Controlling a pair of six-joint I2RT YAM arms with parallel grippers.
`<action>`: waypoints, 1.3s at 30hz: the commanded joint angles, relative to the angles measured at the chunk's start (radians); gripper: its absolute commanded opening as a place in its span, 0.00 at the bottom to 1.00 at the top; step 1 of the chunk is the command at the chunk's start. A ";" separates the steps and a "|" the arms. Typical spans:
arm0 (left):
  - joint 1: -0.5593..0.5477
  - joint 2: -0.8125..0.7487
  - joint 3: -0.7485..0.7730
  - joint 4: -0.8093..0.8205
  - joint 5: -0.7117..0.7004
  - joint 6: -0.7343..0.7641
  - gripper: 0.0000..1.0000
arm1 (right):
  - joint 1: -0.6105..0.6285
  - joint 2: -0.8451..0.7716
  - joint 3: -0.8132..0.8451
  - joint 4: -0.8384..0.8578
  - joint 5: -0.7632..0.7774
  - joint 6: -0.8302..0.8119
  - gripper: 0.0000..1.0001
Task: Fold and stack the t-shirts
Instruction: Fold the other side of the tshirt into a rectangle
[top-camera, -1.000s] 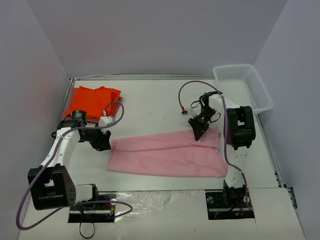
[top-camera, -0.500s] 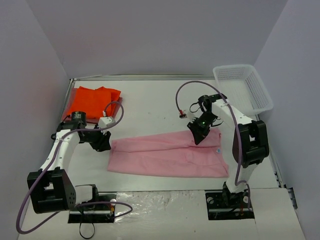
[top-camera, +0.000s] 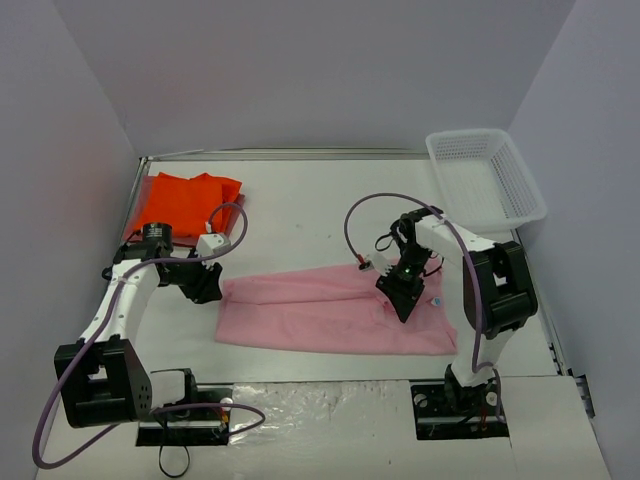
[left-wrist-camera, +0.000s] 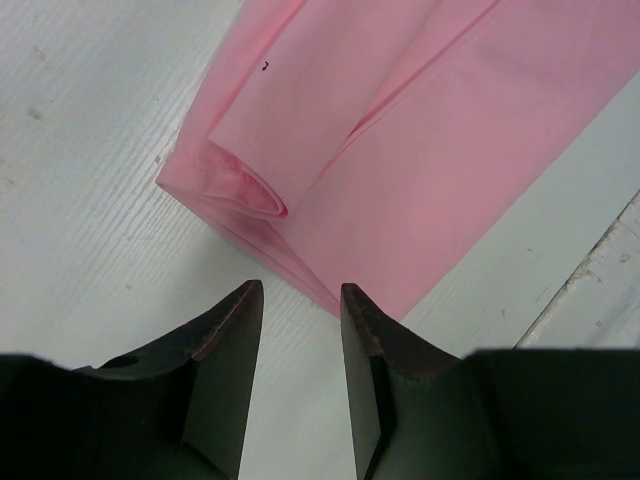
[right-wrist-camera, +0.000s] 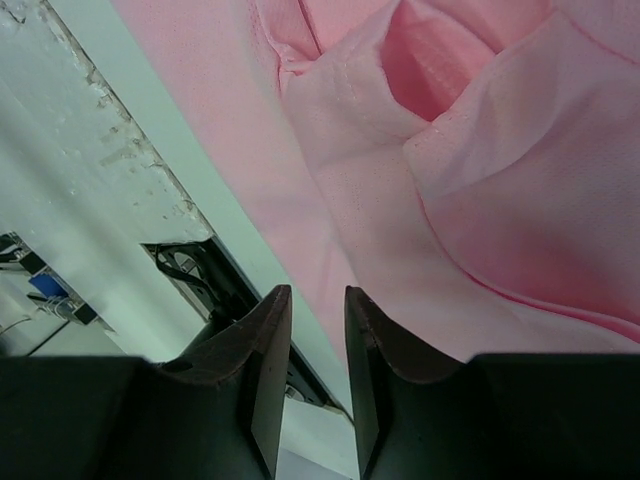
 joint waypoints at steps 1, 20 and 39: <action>0.010 -0.026 -0.001 -0.001 0.021 0.011 0.36 | 0.006 -0.030 0.042 -0.065 0.004 -0.020 0.25; 0.010 -0.035 -0.015 0.003 0.021 0.022 0.36 | -0.002 0.254 0.233 0.046 0.078 0.062 0.10; 0.011 -0.035 -0.018 0.000 0.035 0.031 0.37 | -0.078 0.081 0.070 0.047 0.076 0.045 0.09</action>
